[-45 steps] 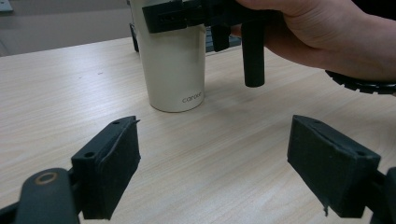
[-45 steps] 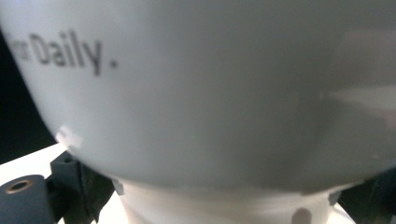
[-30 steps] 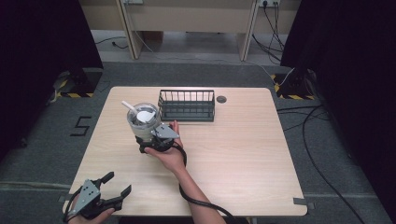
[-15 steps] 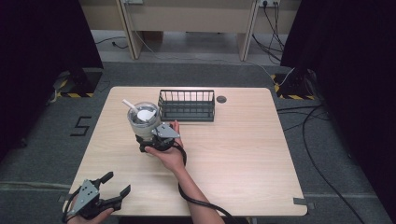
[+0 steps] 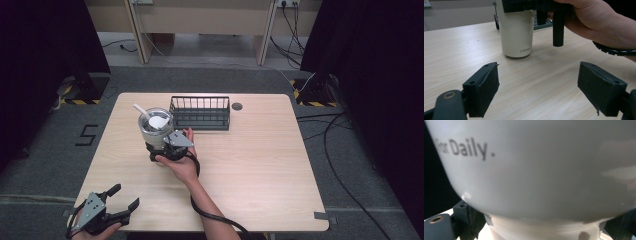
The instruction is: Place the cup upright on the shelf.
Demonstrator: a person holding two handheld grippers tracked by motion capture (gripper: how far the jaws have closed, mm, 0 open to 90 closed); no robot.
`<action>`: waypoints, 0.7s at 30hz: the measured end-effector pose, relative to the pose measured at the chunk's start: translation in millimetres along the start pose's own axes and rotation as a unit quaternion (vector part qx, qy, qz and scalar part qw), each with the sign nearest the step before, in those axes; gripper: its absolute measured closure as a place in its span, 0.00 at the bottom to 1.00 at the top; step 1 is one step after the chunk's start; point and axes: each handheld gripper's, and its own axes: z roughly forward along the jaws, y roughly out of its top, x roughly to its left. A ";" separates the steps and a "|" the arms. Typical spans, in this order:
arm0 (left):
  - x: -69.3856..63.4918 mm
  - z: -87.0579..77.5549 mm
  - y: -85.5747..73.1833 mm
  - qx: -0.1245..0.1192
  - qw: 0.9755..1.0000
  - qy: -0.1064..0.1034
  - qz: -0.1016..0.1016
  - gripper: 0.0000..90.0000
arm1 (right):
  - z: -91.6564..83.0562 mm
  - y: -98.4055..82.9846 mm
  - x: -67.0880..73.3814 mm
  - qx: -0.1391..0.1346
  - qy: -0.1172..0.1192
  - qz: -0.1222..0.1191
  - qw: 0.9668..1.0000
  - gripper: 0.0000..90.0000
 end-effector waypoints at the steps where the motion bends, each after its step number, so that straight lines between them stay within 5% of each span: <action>1: 0.0 -0.1 0.0 0.000 1.000 0.000 0.000 0.18 | -0.8 1.1 -0.2 0.001 0.000 0.000 1.000 0.11; 21: -2.2 0.1 0.5 0.000 1.000 0.000 0.002 0.19 | -29.2 30.9 -20.4 -0.014 -0.039 0.001 0.999 0.11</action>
